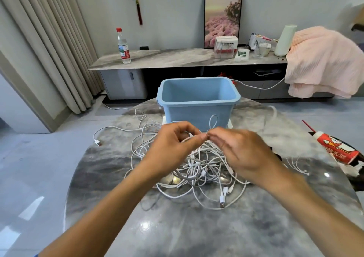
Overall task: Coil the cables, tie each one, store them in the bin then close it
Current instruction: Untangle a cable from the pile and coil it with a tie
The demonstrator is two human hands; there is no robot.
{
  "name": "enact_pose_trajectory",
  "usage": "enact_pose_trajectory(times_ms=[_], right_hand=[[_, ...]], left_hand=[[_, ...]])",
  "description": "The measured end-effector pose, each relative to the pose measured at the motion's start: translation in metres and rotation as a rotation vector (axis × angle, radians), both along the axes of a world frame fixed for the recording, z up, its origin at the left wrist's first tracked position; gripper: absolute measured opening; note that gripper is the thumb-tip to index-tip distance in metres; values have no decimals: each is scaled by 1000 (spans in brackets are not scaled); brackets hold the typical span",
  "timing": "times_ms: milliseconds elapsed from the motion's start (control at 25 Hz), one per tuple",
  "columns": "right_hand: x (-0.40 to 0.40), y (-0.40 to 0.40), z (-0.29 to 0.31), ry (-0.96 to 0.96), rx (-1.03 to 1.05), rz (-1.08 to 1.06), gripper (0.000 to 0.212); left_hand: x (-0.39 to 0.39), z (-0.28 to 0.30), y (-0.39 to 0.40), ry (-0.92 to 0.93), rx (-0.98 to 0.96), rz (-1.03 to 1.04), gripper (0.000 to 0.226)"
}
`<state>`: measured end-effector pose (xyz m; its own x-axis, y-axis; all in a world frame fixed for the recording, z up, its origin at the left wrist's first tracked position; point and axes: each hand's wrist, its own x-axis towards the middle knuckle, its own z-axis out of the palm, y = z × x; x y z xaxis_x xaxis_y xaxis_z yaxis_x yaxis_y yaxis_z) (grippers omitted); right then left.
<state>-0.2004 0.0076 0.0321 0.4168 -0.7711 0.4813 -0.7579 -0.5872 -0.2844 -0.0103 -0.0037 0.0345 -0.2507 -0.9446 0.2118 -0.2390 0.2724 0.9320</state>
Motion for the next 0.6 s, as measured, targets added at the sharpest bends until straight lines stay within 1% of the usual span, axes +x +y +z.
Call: enact_pose_trajectory(times_ms=[40,80,160,240,360,400,440,480,520,560,600], right_hand=[[-6,-2,6,-80,-59,-40,31],[-15,-5,11,-162,-111,-93,28],[-33,-10,20,-371,-129,-205,22],[-48,-13,28,-596,-102,-281,22],[-68,-21,31,-972,-87,-414,23],[-73,-24,27,-1050,-13,-459,24],[-79,-28,22,-1028,122,-522,24],[-81,-30,15,-856,301,-591,23],[-80,-28,8,-541,464,-659,27],[-73,-22,3,-209,544,-655,43],[-64,-15,-1,-10,493,-572,64]], left_hand=[[4,2,-2,157,143,-34,23],[8,3,-2,254,248,-97,25],[10,4,0,321,347,-247,28],[11,0,0,316,367,-308,31],[15,-6,-7,170,290,-220,36],[16,-7,-8,147,269,-182,38],[17,-6,-9,159,266,-146,39],[18,-6,-9,200,277,-115,38],[16,-6,-8,235,291,-86,37],[14,-5,-7,233,296,-63,37],[11,-5,-5,194,295,-55,37]])
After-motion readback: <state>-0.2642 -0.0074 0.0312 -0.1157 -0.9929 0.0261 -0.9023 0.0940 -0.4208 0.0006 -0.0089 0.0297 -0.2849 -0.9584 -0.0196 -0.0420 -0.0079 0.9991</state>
